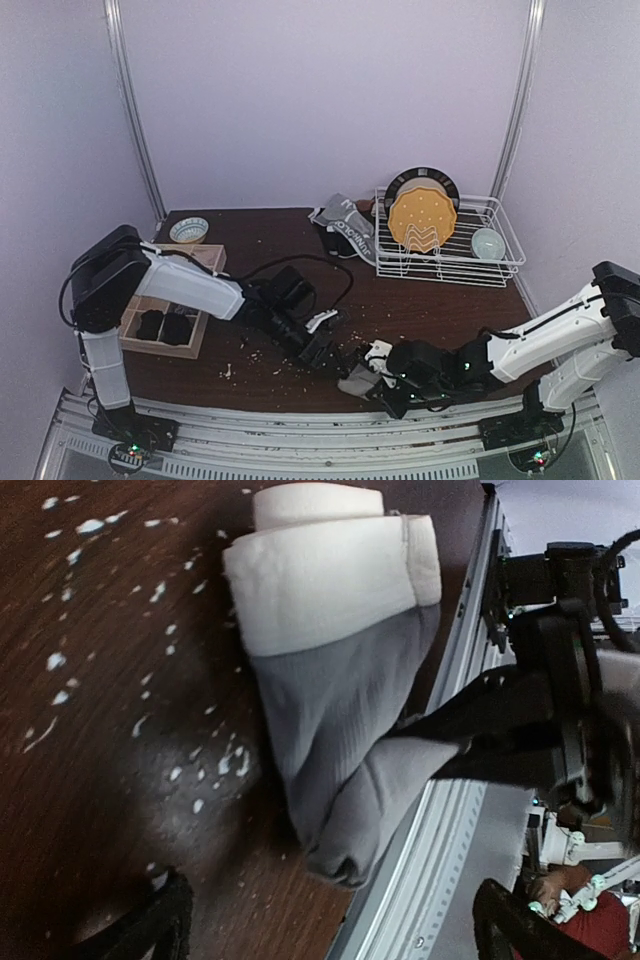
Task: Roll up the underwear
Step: Roll the underwear at the center of the board.
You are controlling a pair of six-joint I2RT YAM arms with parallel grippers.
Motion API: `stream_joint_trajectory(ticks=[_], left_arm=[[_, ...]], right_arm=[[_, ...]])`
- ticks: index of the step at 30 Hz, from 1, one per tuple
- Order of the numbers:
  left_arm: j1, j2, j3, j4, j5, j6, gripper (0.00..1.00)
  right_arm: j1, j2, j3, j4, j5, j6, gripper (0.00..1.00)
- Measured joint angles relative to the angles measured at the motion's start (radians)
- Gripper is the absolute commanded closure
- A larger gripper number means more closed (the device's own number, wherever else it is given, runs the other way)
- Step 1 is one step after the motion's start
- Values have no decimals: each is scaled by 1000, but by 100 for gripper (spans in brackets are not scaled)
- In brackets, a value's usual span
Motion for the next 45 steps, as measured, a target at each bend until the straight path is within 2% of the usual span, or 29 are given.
stream_joint_trajectory(ticks=[6, 9, 15, 20, 25, 27, 31, 35, 39, 42, 45], left_arm=[[3, -149, -214, 183, -146, -23, 2], [-13, -179, -258, 242, -196, -17, 2], [-107, -140, -144, 248, -269, 31, 3], [-121, -48, -54, 253, -280, 43, 17], [-117, 10, -23, 227, -283, 52, 22], [-116, 16, -23, 226, -283, 54, 34], [-113, 33, -15, 225, -275, 46, 71], [-105, 89, 40, 206, -249, 32, 100], [-97, 95, 57, 187, -232, 8, 100], [-92, 95, 61, 169, -227, -25, 100], [-79, 97, 79, 127, -217, -53, 100]], right_arm=[[-143, -47, -77, 95, -212, 101, 100], [-214, -59, -109, 139, -309, 151, 100], [-327, -32, -189, 305, -489, 270, 100], [-376, 70, -215, 499, -608, 374, 100], [-397, 143, -231, 639, -673, 452, 100], [-404, 158, -233, 667, -689, 469, 100], [-412, 182, -234, 701, -714, 490, 100], [-412, 191, -234, 712, -723, 495, 100], [-414, 180, -234, 697, -722, 488, 65], [-403, 103, -234, 624, -699, 455, 54], [-346, -62, -219, 432, -589, 372, 45]])
